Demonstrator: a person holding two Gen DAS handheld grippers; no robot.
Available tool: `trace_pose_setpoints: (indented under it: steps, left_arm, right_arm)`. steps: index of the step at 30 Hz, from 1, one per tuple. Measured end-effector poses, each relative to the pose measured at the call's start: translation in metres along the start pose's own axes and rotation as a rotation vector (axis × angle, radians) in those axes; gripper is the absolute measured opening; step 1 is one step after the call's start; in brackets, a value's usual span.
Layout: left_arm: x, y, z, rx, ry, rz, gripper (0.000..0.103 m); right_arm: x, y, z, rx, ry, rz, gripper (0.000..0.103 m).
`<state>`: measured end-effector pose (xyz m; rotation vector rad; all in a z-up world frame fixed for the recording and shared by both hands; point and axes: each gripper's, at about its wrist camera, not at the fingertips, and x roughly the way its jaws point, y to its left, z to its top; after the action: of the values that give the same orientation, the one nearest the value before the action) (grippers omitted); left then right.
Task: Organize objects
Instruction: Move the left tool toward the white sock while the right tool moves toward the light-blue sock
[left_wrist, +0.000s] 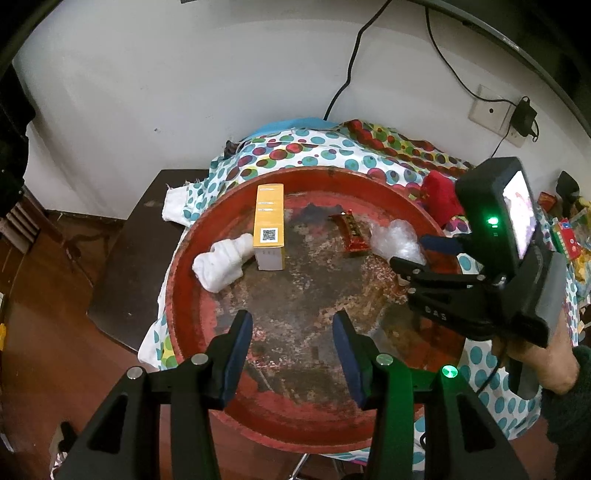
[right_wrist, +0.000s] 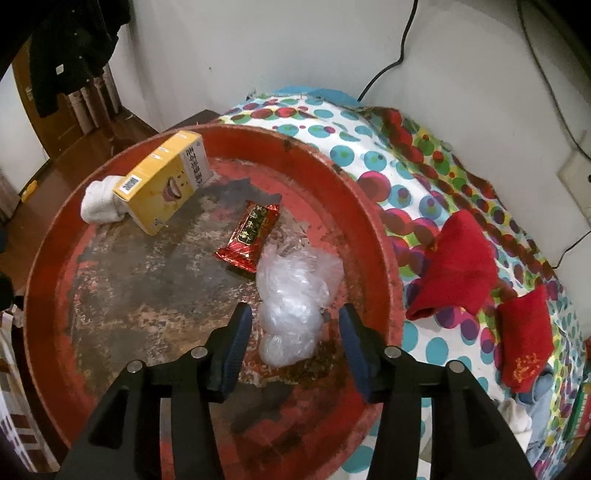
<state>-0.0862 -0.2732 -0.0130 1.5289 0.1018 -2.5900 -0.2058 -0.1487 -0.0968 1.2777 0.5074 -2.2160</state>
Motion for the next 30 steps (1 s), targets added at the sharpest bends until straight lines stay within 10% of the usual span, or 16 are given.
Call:
trace_pose_setpoints:
  steps: [17, 30]
  left_arm:
    - [0.003, -0.031, -0.003, 0.059, 0.017, -0.011, 0.046]
    - [0.001, -0.065, -0.008, 0.136, 0.019, -0.021, 0.046]
  right_arm:
    - [-0.073, -0.033, -0.06, 0.121, -0.071, 0.076, 0.049]
    - [-0.107, -0.112, -0.153, 0.308, -0.065, -0.046, 0.049]
